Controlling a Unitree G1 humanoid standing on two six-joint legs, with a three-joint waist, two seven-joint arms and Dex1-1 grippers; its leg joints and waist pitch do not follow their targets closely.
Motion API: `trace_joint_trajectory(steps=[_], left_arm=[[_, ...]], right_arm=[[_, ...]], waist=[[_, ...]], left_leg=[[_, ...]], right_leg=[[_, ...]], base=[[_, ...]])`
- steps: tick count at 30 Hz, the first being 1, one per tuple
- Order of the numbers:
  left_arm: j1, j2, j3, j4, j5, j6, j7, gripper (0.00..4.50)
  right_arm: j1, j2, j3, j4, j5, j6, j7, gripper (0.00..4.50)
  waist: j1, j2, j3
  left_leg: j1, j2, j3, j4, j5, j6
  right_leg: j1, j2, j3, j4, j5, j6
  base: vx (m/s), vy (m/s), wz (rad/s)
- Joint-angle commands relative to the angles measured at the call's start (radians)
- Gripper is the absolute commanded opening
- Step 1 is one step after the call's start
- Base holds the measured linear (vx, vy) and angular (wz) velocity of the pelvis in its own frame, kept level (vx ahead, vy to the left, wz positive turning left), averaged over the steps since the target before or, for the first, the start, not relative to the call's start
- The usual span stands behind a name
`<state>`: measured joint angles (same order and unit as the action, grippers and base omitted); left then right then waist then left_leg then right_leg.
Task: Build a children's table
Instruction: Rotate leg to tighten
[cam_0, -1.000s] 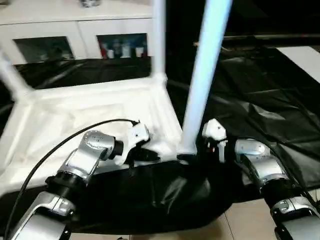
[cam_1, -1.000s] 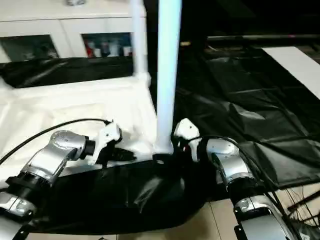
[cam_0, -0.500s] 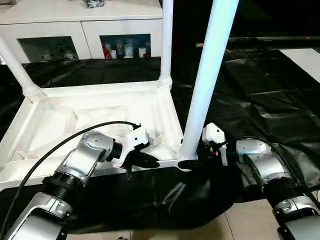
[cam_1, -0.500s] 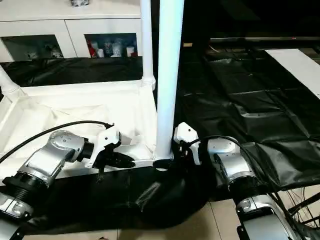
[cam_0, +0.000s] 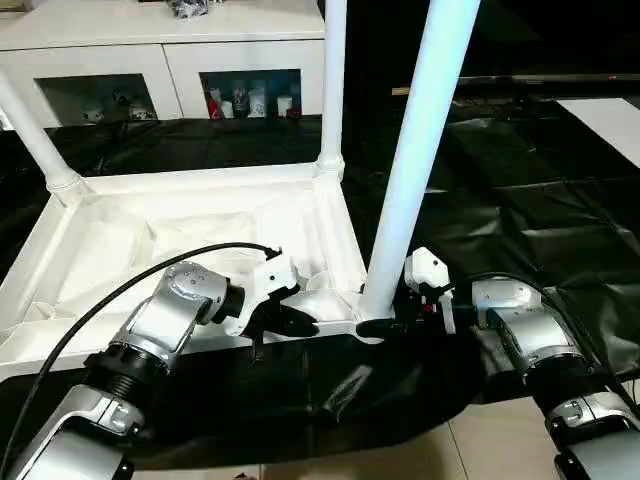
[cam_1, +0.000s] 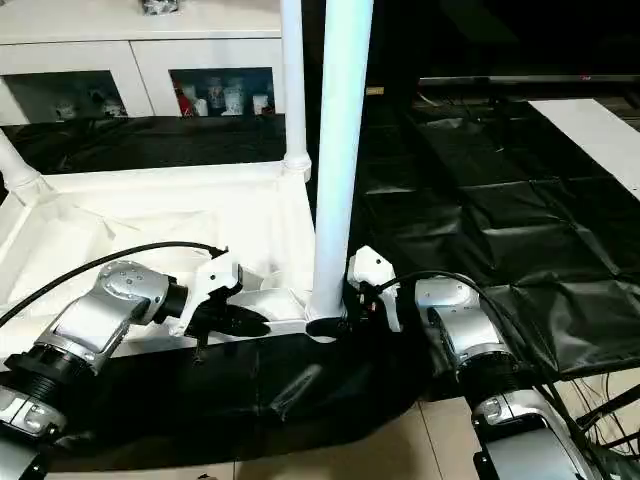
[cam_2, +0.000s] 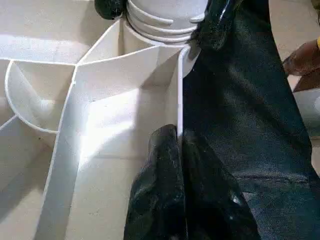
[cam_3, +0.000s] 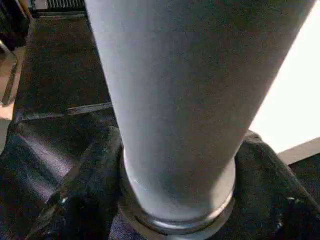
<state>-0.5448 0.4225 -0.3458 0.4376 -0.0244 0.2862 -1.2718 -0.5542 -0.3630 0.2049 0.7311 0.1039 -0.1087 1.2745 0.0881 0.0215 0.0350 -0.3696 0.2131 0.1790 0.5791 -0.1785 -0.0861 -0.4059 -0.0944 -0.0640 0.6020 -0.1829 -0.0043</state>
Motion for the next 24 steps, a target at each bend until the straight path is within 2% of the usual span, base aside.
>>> trace_joint_trajectory(steps=[1,6,7,8,10,11,12,14,15,16,18,19,20,21,22,24], left_arm=[[0.025,0.008,-0.038,0.007,0.012,0.018,-0.027,0.0],[0.014,-0.021,-0.018,0.036,0.016,0.019,0.035,0.0],[0.004,-0.04,-0.014,0.062,0.028,0.022,0.078,0.0],[-0.007,-0.059,-0.01,0.089,0.041,0.025,0.122,0.0],[-0.028,-0.1,0.005,0.136,0.053,0.027,0.204,0.0],[-0.032,-0.108,0.008,0.143,0.054,0.029,0.219,0.0],[-0.052,-0.149,0.025,0.181,0.056,0.035,0.287,0.0],[-0.075,-0.192,0.043,0.218,0.053,0.045,0.354,0.0],[-0.075,-0.192,0.043,0.218,0.053,0.045,0.354,0.0],[-0.101,-0.24,0.072,0.263,0.048,0.056,0.441,0.0],[-0.128,-0.285,0.094,0.308,0.047,0.067,0.523,0.0],[-0.136,-0.298,0.098,0.322,0.049,0.068,0.544,0.0],[-0.151,-0.321,0.105,0.348,0.055,0.063,0.587,0.0],[-0.16,-0.339,0.109,0.368,0.058,0.058,0.611,0.0],[-0.169,-0.355,0.113,0.388,0.061,0.053,0.631,0.0],[-0.178,-0.372,0.108,0.41,0.074,0.035,0.654,0.0]], right_arm=[[-0.011,-0.013,-0.005,0.008,-0.01,0.018,-0.012,2.7],[-0.018,0.021,-0.036,0.045,-0.018,0.036,-0.135,2.69],[-0.027,0.051,-0.056,0.081,-0.02,0.056,-0.221,2.69],[-0.033,0.082,-0.075,0.111,-0.015,0.071,-0.293,2.69],[-0.04,0.133,-0.098,0.15,-0.011,0.088,-0.406,2.69],[-0.04,0.141,-0.1,0.155,-0.011,0.09,-0.424,2.69],[-0.045,0.187,-0.114,0.182,-0.009,0.098,-0.516,2.69],[-0.056,0.235,-0.132,0.21,-0.005,0.111,-0.62,2.69],[-0.056,0.235,-0.132,0.21,-0.005,0.111,-0.62,2.69],[-0.072,0.284,-0.156,0.245,0.0,0.121,-0.745,2.69],[-0.093,0.328,-0.174,0.283,-0.002,0.118,-0.866,2.69],[-0.1,0.342,-0.18,0.297,-0.005,0.116,-0.903,2.69],[-0.114,0.366,-0.191,0.321,-0.007,0.11,-0.965,2.69],[-0.127,0.387,-0.202,0.337,-0.007,0.105,-1.01,2.69],[-0.138,0.407,-0.213,0.352,-0.006,0.1,-1.051,2.69],[-0.156,0.439,-0.222,0.371,-0.01,0.092,-1.1,2.69]], waist=[[0.0,-0.007,-0.061],[-0.001,-0.008,-0.058],[-0.004,-0.008,-0.052],[-0.007,-0.008,-0.049],[-0.021,-0.01,-0.041],[-0.024,-0.009,-0.042],[-0.026,-0.007,-0.042],[-0.034,-0.01,-0.036],[-0.037,-0.007,-0.036],[-0.038,-0.005,-0.036],[-0.044,-0.005,-0.035],[-0.048,-0.001,-0.036],[-0.052,-0.001,-0.037],[-0.052,0.003,-0.038],[-0.056,0.004,-0.037],[-0.057,0.003,-0.034]], left_leg=[[0.008,0.014,0.006,-0.057,-0.153,0.092],[0.008,0.014,0.006,-0.059,-0.159,0.089],[0.008,0.012,0.005,-0.063,-0.206,0.068],[0.009,0.012,0.005,-0.065,-0.231,0.057],[0.011,0.008,-0.003,-0.073,-0.321,0.012],[0.016,0.007,-0.006,-0.074,-0.344,-0.001],[0.018,0.007,-0.007,-0.073,-0.351,-0.003],[0.02,0.003,-0.01,-0.076,-0.384,-0.008],[0.023,0.002,-0.013,-0.078,-0.41,-0.012],[0.022,0.002,-0.016,-0.078,-0.42,-0.014],[0.027,-0.002,-0.018,-0.078,-0.449,-0.021],[0.031,-0.001,-0.024,-0.08,-0.479,-0.021],[0.026,-0.002,-0.024,-0.081,-0.477,-0.018],[0.029,0.0,-0.025,-0.085,-0.483,-0.017],[0.036,0.0,-0.024,-0.086,-0.504,-0.016],[0.042,0.0,-0.025,-0.088,-0.542,-0.012]], right_leg=[[0.057,-0.036,0.03,-0.05,-0.07,-0.275],[0.055,-0.036,0.03,-0.053,-0.093,-0.27],[0.052,-0.038,0.031,-0.061,-0.173,-0.255],[0.049,-0.039,0.032,-0.066,-0.214,-0.246],[0.047,-0.04,0.03,-0.08,-0.393,-0.19],[0.042,-0.043,0.032,-0.088,-0.441,-0.169],[0.039,-0.044,0.034,-0.088,-0.445,-0.166],[0.036,-0.039,0.031,-0.095,-0.493,-0.149],[0.034,-0.041,0.029,-0.1,-0.533,-0.132],[0.034,-0.042,0.028,-0.101,-0.545,-0.125],[0.029,-0.039,0.023,-0.11,-0.588,-0.106],[0.028,-0.041,0.015,-0.118,-0.604,-0.095],[0.031,-0.041,0.014,-0.119,-0.595,-0.094],[0.032,-0.041,0.01,-0.123,-0.576,-0.094],[0.025,-0.039,0.008,-0.127,-0.562,-0.101],[0.023,-0.037,0.004,-0.135,-0.565,-0.098]], base=[[0.0,0.0,0.0],[0.0,0.0,0.0],[0.0,0.0,0.0],[0.0,0.0,0.0],[-0.056,-0.006,-0.03],[-0.062,-0.005,-0.03],[0.0,0.0,0.0],[0.0,0.0,0.0],[0.0,0.0,0.0],[0.0,0.0,0.0],[0.0,0.0,0.0],[0.0,0.0,0.0],[0.0,0.0,0.0],[0.0,0.0,0.0],[0.0,0.0,0.0],[0.0,0.0,0.0]])
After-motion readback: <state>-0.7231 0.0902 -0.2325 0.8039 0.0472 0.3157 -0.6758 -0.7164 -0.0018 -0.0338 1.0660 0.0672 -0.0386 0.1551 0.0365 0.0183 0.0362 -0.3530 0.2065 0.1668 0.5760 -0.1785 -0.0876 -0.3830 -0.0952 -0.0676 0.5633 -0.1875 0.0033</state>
